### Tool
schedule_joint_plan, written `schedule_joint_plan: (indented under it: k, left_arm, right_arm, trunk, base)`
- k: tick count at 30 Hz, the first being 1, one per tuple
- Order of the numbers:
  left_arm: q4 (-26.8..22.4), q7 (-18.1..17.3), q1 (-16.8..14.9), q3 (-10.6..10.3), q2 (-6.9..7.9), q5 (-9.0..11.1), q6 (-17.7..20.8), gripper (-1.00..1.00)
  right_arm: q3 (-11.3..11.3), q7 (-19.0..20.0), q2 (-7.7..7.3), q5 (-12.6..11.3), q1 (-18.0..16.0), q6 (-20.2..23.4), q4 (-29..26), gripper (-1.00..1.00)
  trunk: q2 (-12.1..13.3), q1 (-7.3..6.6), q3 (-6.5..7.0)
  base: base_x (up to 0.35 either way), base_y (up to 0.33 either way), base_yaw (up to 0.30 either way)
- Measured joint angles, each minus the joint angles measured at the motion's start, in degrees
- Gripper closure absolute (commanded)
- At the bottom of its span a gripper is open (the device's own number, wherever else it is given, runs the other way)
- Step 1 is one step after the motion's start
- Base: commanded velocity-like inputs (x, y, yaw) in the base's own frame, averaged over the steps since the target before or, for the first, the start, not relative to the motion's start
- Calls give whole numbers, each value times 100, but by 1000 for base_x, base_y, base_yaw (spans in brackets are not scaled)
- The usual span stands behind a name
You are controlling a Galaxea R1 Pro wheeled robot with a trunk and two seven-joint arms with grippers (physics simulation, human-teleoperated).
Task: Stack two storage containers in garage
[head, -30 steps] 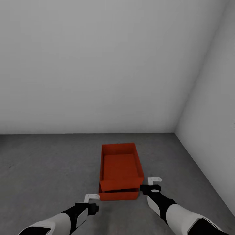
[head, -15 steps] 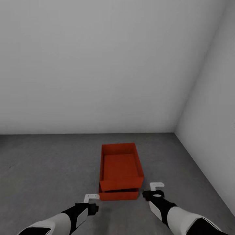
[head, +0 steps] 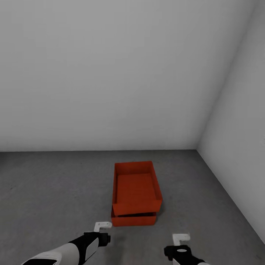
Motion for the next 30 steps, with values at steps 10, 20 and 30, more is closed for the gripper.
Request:
schedule_joint_plan:
  k: [10,20,30]
  left_arm:
    - [1,-1,390,1,62,1,-9,-100]
    - [1,-13,939,0,181,0,-15,-100]
    - [0,-18,1169,0,274,-4,-17,-100]
  right_arm:
    - [1,0,166,175,852,0,4,-100]
    - [5,1,201,228,1402,6,84,-100]
    - [6,-9,353,218,1430,0,281,-100]
  trunk:
    - [0,0,0]
    - [0,1,0]
    - [0,4,0]
  base:
    - [0,0,0]
    - [-27,0,0]
    - [-307,0,0]
